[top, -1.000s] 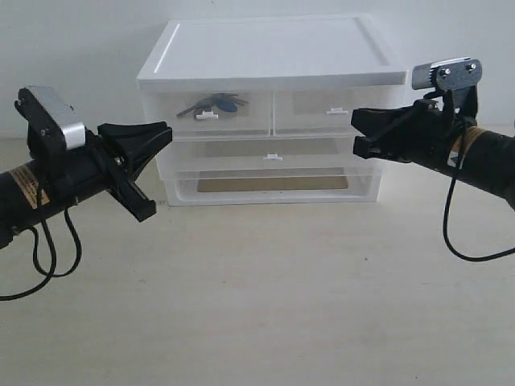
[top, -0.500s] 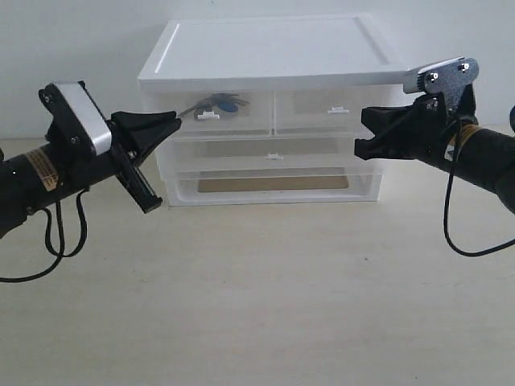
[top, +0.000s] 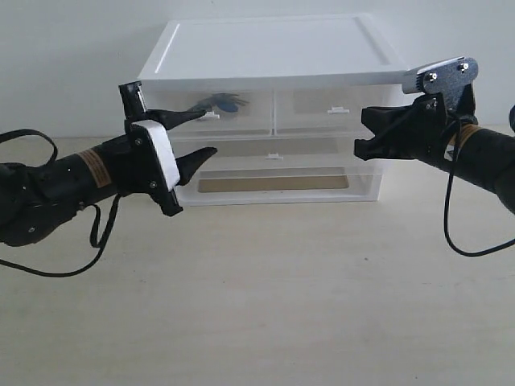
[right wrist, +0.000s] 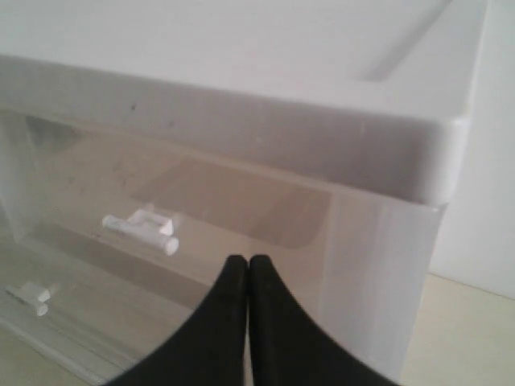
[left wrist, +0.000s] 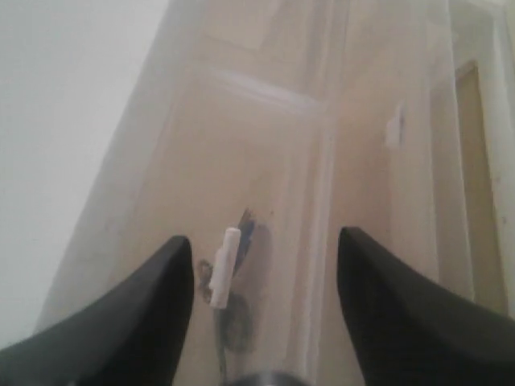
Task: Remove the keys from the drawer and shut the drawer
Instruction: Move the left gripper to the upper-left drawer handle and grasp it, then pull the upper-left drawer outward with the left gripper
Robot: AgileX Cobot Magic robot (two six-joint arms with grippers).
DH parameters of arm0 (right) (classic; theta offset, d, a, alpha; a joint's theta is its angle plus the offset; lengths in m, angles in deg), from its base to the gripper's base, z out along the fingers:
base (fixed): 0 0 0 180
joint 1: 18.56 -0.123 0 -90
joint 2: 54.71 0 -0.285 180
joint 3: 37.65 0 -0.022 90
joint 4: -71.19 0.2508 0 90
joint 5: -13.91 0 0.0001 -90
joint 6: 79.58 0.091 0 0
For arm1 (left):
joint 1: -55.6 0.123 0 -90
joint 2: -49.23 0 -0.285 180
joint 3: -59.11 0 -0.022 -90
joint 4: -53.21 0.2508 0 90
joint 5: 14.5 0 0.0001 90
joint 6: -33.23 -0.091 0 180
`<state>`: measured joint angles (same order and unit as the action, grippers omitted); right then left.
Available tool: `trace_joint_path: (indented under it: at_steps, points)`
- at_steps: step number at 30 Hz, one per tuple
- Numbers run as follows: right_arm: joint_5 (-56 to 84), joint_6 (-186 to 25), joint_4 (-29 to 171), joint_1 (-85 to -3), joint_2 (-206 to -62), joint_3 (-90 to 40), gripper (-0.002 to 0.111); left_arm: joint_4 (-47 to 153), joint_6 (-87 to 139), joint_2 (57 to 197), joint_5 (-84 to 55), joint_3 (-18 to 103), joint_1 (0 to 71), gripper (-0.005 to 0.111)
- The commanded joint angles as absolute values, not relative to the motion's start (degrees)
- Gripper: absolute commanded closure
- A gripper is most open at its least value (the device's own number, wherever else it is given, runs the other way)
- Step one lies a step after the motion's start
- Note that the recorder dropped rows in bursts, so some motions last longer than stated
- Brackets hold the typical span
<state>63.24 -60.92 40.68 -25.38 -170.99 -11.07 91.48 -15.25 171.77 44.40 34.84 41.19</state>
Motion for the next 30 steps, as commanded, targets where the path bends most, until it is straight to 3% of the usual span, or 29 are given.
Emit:
trace_joint_path:
  at_steps: [1, 6, 13, 21, 30]
  points:
    - [63.37, -60.59, 44.76, -25.03, -170.97, -12.0, 0.108, 84.94, -25.26, 174.65, 49.25, 35.93, 40.39, 0.056]
    - [63.37, -60.7, 44.76, -25.03, -170.97, -12.0, 0.108, 83.94, -25.26, 175.08, 54.48, 36.21, 40.34, 0.056]
    - [63.37, -60.7, 44.76, -25.03, -170.97, -12.0, 0.108, 83.57, -25.95, 177.96, 49.27, 40.01, 39.57, 0.059]
    - [63.11, -60.69, 44.76, -25.03, -170.97, -12.0, 0.108, 80.95, -28.12, 178.03, 49.28, 40.24, 39.57, 0.101]
    - [62.56, -60.98, 44.76, -25.03, -170.97, -12.0, 0.108, 80.82, -28.38, 178.03, 48.8, 40.14, 38.89, 0.102]
